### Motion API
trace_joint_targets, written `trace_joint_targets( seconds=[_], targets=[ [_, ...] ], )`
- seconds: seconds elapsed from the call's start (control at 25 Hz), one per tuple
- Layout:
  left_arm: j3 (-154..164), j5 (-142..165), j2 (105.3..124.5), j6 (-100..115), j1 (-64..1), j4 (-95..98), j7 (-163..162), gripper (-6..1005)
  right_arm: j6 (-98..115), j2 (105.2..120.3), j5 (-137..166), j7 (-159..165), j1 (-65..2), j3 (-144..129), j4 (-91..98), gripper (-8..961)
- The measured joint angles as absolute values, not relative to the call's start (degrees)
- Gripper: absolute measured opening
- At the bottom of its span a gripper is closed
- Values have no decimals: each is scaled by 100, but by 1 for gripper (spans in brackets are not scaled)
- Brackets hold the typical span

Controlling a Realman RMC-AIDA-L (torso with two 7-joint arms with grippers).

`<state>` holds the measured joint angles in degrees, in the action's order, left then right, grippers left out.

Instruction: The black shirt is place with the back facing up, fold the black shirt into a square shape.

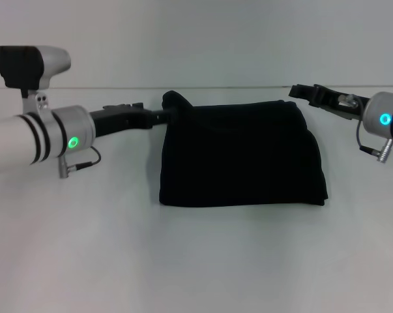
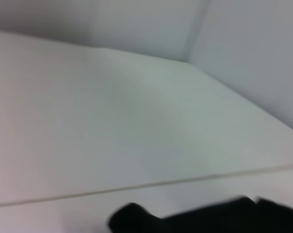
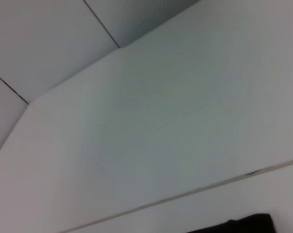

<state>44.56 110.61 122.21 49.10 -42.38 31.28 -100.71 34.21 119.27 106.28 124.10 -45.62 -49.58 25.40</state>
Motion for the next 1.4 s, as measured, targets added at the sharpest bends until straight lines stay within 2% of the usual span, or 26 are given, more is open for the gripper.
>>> trace_joint_targets(
  seconds=[0.16,0.44,0.64,0.72,0.96,1.4],
  targets=[
    [4475,11074,12193,4263,-4598,2700,-10739,915,3547,11908,10584,12326,-4456,-4960,2648,590],
    [4503,11056,12413,3659,-4872,2560,-10695,912,3840,11854,10581,12083,-4471,-4965,2746,588],
    [4481,10885,12422,3534,-4959,2543,-10468,910,3895,11847,10582,11977,-4486,-4966,2782,586],
    [4496,10620,12424,3507,-4965,2521,-10123,773,3899,11854,10581,11963,-4490,-4972,2783,585],
    [4501,10418,12436,3462,-5146,2112,-9247,541,3958,11922,10582,11960,-4469,-4997,2776,583],
    [4492,9884,12446,3274,-5248,1506,-8270,306,4149,11963,10568,11961,-4501,-4988,2757,580]
  ],
)
